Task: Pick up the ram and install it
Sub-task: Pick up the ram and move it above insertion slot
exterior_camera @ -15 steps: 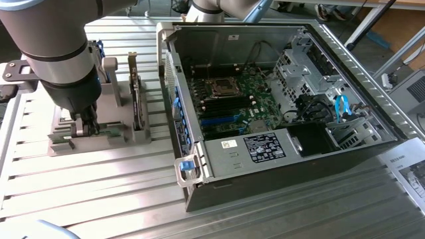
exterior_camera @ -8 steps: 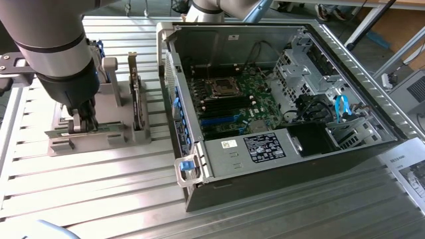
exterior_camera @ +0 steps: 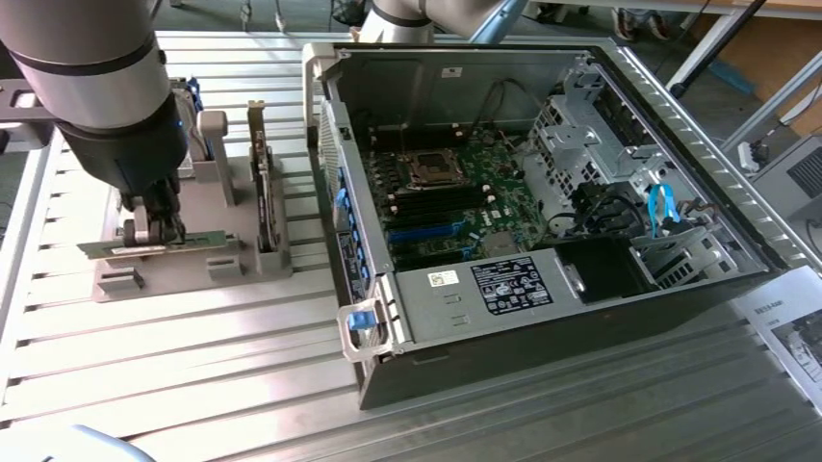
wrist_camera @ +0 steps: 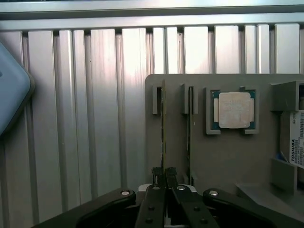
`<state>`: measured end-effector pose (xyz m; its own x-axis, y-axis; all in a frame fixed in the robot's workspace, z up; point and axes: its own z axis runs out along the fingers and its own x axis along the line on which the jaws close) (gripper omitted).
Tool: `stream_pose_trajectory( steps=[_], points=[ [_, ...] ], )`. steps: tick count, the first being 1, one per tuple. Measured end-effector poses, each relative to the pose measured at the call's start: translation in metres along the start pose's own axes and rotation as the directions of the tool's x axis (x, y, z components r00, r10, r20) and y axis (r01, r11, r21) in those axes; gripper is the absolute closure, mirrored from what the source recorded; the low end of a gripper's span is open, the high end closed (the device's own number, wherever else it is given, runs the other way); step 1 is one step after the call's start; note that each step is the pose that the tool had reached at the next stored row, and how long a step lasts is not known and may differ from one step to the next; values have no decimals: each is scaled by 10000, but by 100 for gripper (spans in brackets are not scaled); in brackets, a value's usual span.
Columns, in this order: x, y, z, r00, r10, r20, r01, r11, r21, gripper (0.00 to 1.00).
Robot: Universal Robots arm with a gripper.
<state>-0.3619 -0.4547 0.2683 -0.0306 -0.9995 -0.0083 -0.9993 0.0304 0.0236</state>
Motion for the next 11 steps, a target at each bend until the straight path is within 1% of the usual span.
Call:
stream_pose_trajectory(
  steps=[8, 11],
  points=[
    [-1, 4, -152, 10000, 0, 0, 0, 10000, 0, 88],
    [-2, 5, -223, 10000, 0, 0, 0, 10000, 0, 88]
  ],
)
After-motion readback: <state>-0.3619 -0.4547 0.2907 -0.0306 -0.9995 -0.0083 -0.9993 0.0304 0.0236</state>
